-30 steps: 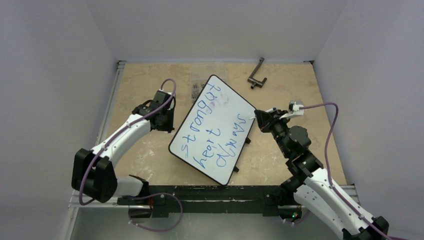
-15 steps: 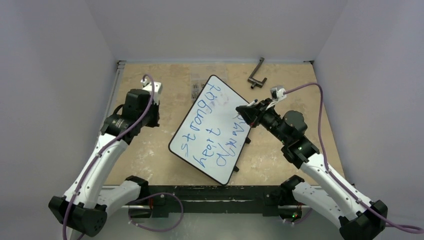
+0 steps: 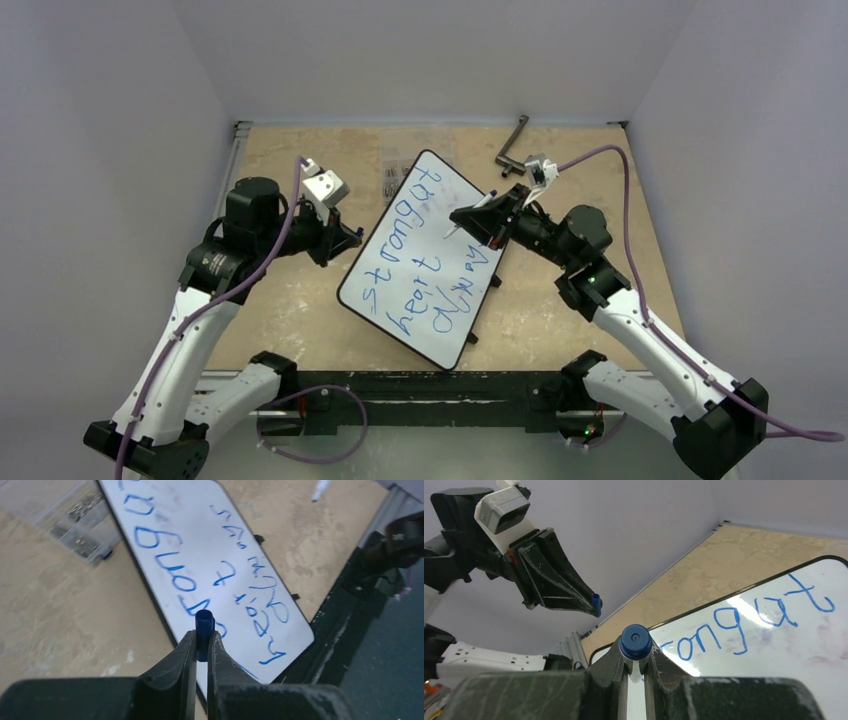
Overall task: Write a sentence on the whiteboard
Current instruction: Insert the whiteboard marker without the cap into the pen cap.
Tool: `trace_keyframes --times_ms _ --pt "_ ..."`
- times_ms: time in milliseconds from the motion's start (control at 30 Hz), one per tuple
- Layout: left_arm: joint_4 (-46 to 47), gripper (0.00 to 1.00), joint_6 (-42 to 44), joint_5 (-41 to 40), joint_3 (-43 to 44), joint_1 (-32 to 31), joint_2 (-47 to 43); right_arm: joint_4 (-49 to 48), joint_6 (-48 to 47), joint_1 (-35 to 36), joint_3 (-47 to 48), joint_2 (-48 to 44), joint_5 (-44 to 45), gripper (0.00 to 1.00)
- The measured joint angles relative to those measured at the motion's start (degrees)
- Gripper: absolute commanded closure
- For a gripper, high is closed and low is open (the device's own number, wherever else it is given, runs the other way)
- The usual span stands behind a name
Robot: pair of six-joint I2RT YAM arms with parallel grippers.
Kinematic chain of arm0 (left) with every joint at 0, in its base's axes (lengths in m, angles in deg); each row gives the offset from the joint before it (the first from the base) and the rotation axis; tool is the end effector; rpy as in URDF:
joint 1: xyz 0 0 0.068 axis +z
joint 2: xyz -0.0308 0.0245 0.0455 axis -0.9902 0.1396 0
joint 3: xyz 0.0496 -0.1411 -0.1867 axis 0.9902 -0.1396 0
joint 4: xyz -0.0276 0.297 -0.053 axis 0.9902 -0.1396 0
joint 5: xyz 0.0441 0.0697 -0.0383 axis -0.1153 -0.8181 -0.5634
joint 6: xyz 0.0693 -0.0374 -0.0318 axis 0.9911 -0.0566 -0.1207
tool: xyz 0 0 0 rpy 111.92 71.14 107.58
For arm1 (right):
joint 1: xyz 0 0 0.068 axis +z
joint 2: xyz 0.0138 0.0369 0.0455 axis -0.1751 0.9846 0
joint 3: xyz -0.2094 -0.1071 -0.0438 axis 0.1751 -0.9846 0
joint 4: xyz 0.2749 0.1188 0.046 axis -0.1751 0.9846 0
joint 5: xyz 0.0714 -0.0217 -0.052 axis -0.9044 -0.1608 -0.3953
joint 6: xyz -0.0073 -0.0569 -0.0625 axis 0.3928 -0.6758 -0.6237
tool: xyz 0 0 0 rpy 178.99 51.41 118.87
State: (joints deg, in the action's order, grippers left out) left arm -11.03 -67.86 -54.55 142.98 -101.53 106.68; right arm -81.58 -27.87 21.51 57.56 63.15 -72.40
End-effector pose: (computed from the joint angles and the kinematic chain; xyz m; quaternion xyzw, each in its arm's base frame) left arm 0.2389 -0.1210 0.3523 0.2939 0.7995 -0.2619 0.4536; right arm 0.2505 0.1914 0.3347 -0.1606 0.6334 0.5145 0.5552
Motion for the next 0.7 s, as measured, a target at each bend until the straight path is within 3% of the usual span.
trace_keyframes --times_ms 167,300,700 --pt "4.6 1.0 0.5 13.2 -0.7 -3.7 0.6 -3.3 3.7 0.0 0.4 1.9 -3.4 1.0" --pt "7.3 1.0 0.5 19.3 -1.3 -5.1 2.7 -3.8 5.1 0.5 0.6 2.1 -4.0 1.0" --pt "12.5 1.0 0.5 24.1 -1.4 -7.3 8.2 -3.7 5.4 6.8 7.0 6.8 -2.9 1.0"
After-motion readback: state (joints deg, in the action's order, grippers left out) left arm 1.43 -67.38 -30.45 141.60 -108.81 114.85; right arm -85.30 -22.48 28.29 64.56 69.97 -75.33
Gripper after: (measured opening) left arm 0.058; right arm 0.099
